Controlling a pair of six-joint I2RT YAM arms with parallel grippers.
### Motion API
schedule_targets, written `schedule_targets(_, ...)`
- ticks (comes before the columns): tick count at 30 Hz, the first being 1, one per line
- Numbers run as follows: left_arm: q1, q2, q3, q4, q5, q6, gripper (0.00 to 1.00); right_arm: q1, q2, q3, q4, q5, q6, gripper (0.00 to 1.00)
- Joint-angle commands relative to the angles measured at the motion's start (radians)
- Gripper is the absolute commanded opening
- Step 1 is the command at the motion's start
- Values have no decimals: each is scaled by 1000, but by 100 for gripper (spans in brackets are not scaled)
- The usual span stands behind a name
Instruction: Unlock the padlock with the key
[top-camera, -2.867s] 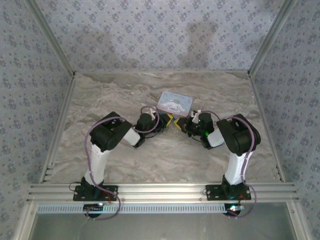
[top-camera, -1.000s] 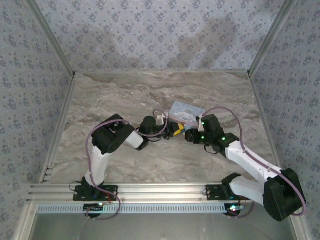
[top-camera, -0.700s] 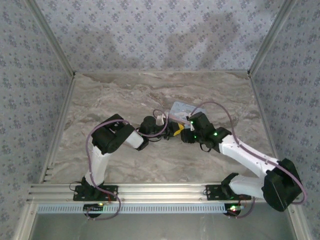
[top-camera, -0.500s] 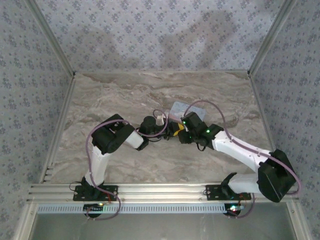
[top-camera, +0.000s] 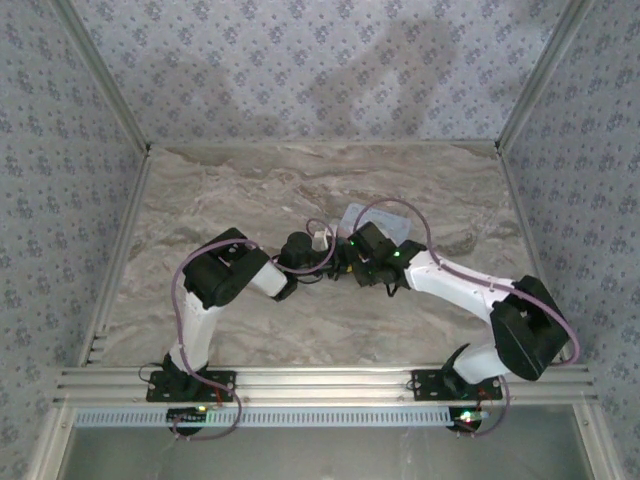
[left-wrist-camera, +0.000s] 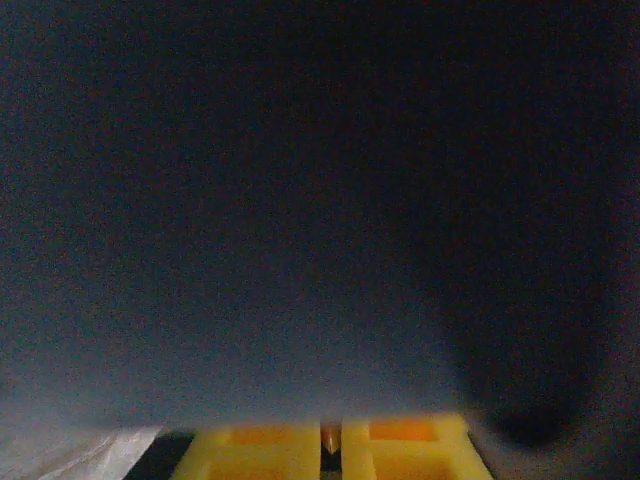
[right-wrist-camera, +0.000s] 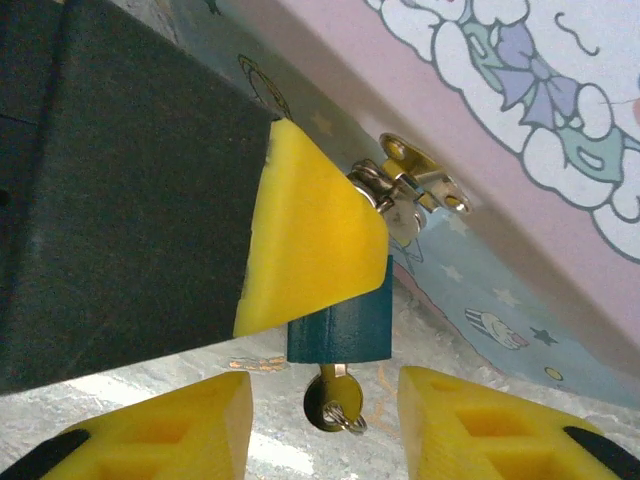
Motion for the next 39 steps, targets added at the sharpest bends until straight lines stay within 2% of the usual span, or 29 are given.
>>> schedule_targets(1, 1, -34, 37, 60, 27, -12, 0, 8, 22, 43, -22, 33, -15, 41)
schedule_targets(3, 1, -34, 39, 62, 30, -13, 0, 10, 40, 48, -21, 48, -21, 40)
schedule_targets(10, 1, -28, 34, 68, 31, -16, 0, 14, 67, 64, -25, 38, -35, 23)
schedule_targets(13, 1, -28, 33, 67, 30, -15, 0, 15, 69, 62, -25, 22, -44, 7)
schedule_targets(15, 1, -27, 30, 71, 25, -15, 0, 14, 71, 62, -27, 16, -41, 8)
schedule_targets(19, 3, -27, 30, 75, 25, -17, 0, 17, 69, 48, -22, 11, -38, 17)
schedule_targets(22, 2, -28, 30, 74, 27, -16, 0, 18, 70, 41, -19, 3, -34, 15)
schedule_targets(24, 3, -28, 29, 74, 25, -17, 0, 21, 66, 41, -21, 16, -25, 24)
schedule_targets(29, 3, -27, 15, 54, 20, -8, 2, 24, 43, 35, -21, 14, -21, 22)
schedule_targets(31, 4, -27, 3, 36, 19, 0, 5, 24, 38, 24, -19, 12, -11, 23)
schedule_targets(39, 10, -28, -54, -24, 10, 54, 5, 22, -61, -82, 56, -55, 76, 31)
